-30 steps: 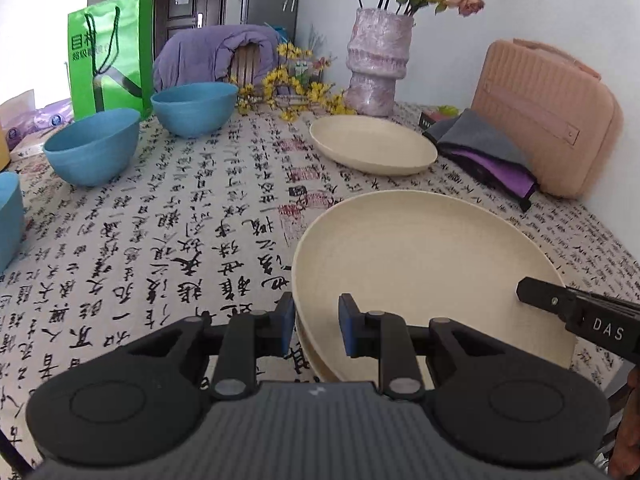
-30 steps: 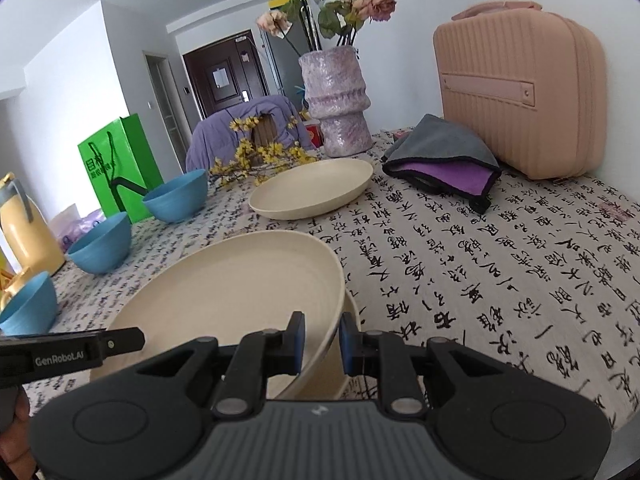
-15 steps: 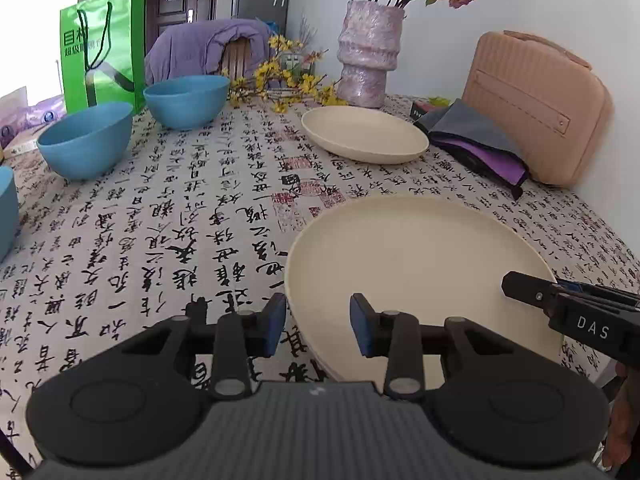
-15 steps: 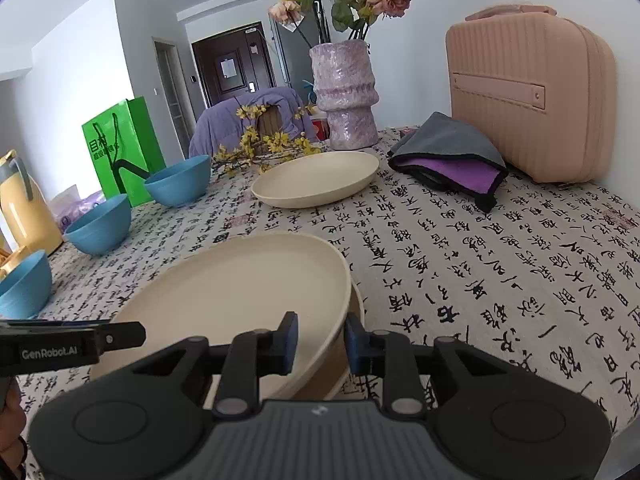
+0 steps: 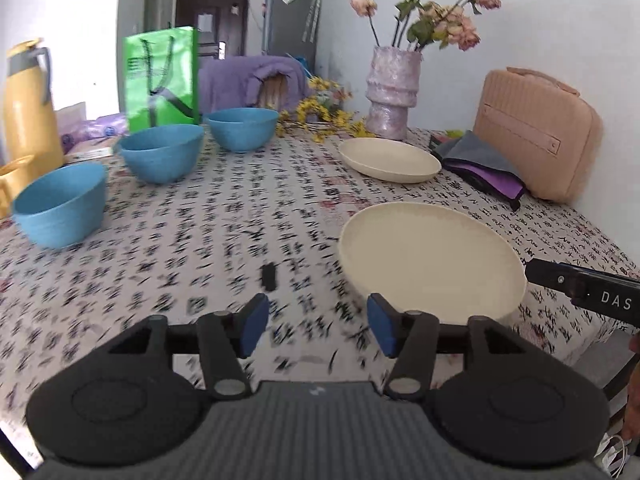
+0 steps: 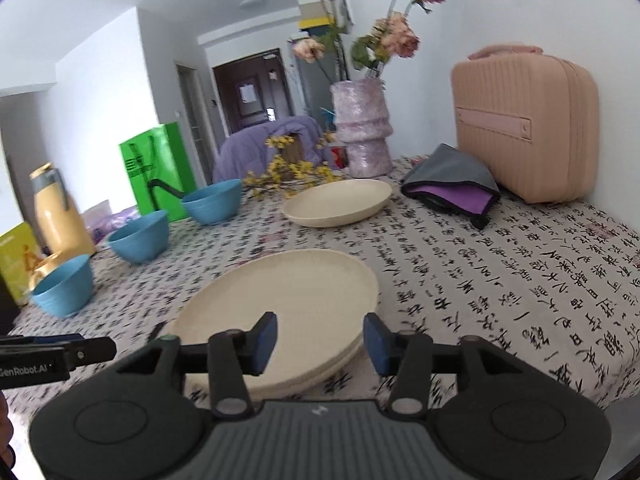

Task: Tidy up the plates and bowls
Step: 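Lower the plate onto the other plate and open both grippers, then withdraw both grippers from the stacked plates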

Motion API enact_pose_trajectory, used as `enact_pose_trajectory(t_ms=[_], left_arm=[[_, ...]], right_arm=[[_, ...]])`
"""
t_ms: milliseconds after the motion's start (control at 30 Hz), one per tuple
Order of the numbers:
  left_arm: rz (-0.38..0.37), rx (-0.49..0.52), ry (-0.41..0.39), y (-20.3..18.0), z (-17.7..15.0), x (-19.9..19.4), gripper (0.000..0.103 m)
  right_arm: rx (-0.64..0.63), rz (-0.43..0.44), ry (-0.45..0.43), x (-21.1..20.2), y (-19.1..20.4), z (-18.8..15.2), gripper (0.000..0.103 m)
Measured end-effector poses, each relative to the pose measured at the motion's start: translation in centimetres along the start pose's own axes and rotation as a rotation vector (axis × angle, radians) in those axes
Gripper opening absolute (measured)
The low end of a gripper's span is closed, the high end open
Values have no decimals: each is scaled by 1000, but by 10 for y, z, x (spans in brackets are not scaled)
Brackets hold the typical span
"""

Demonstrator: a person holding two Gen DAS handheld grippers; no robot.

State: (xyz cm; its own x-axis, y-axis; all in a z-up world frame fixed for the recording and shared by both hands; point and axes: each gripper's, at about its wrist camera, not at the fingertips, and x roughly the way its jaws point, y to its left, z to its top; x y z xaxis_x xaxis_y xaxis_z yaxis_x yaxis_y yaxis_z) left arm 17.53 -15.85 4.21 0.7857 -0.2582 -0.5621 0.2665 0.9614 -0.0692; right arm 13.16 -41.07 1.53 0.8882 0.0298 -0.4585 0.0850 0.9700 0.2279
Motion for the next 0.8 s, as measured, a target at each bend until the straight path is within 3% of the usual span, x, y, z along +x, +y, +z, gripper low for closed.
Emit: enact_pose_trajectory(t_ms=[167, 300, 467, 800], left_arm=[[42, -25, -38, 11, -18, -33, 69], [92, -56, -80, 22, -29, -58, 78], [131, -73, -108, 29, -39, -77, 89], [117, -44, -185, 19, -45, -97, 103]], right_arm=[[-35, 43, -35, -22, 10, -13, 63], [-61, 91, -72, -42, 18, -23, 81], [-94, 139, -83, -57, 31, -38, 85], [-97, 116, -129, -77, 28, -42, 91]])
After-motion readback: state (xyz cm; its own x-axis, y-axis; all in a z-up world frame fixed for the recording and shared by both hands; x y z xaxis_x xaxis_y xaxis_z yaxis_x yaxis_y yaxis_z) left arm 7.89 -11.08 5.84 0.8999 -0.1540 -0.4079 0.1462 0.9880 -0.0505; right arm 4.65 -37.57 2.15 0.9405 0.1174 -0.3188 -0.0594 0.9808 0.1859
